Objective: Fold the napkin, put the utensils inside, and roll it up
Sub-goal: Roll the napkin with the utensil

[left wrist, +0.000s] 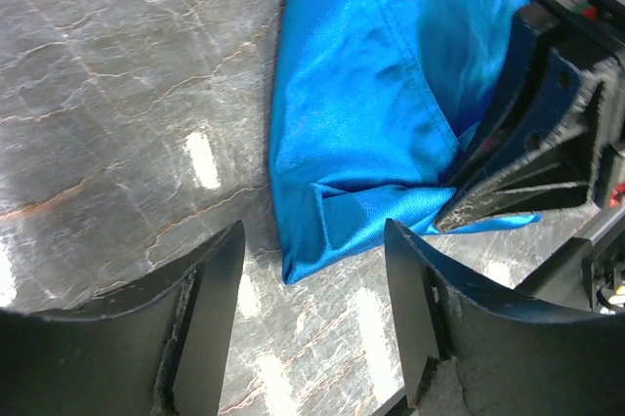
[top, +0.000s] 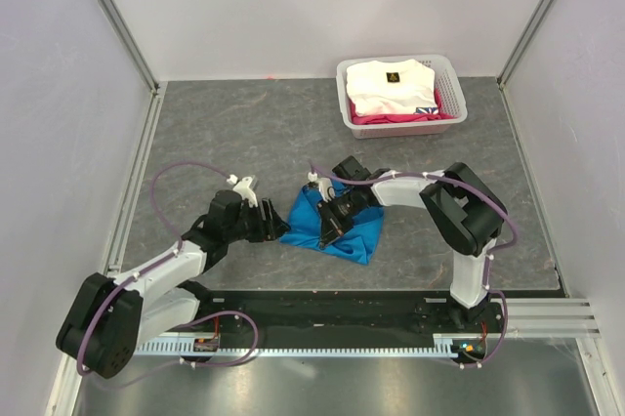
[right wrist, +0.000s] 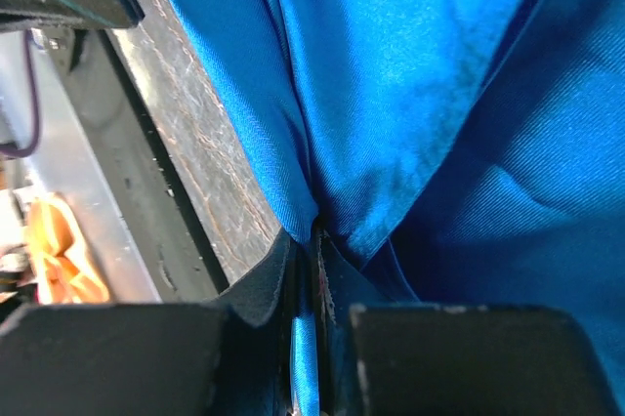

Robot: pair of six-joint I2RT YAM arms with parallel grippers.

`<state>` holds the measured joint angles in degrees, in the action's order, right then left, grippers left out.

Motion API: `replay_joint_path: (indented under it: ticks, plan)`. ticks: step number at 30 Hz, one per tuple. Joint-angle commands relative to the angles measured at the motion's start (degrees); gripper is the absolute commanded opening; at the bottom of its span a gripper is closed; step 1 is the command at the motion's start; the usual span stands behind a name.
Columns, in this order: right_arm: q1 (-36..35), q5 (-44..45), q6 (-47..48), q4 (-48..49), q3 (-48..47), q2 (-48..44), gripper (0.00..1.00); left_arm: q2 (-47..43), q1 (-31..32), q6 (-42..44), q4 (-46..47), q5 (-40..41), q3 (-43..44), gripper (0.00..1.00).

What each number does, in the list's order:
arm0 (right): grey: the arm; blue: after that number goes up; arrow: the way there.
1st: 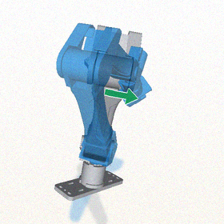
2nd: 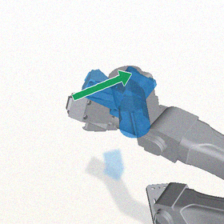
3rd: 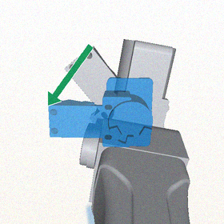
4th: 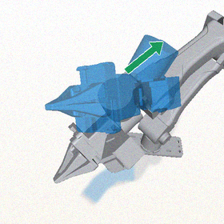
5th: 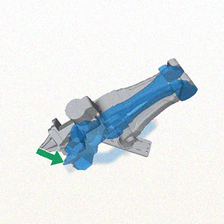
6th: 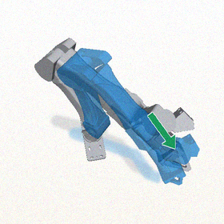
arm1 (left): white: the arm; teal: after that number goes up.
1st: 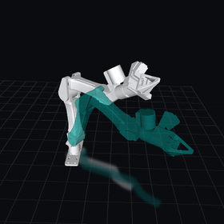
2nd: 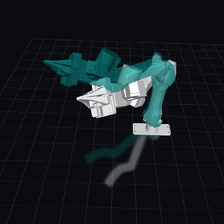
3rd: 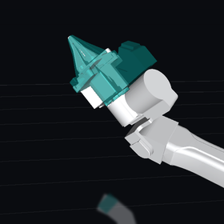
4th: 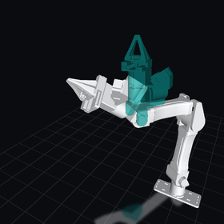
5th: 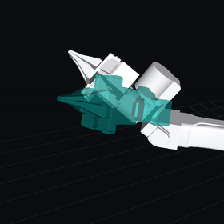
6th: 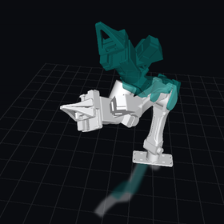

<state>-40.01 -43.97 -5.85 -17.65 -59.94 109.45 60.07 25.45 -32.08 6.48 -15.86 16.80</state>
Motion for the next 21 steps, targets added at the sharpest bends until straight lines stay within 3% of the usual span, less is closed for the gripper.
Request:
replay_joint_path:
  ticks: [1,14,18,19,21]
  plan:
    - [0.9,3.5,1.4,-1.8,0.5,4.5,0.00,0.9,-0.2,2.8,4.3,-3.0,-0.5,0.63]
    - [1.9,2.5,0.4,-0.9,0.2,6.8,0.00,10.8,-0.1,3.8,7.2,-2.9,2.1,0.45]
    - [1.9,3.3,0.0,-0.9,0.1,6.0,0.00,13.5,-0.1,4.0,7.2,-3.6,3.3,0.24]
    - [1.9,3.5,-0.2,-0.9,0.1,5.6,0.00,14.0,-0.1,4.1,7.0,-4.2,3.5,0.15]
    - [1.9,4.1,-1.1,-1.0,0.0,4.0,0.00,15.1,-0.1,4.1,6.6,-4.8,4.0,0.07]
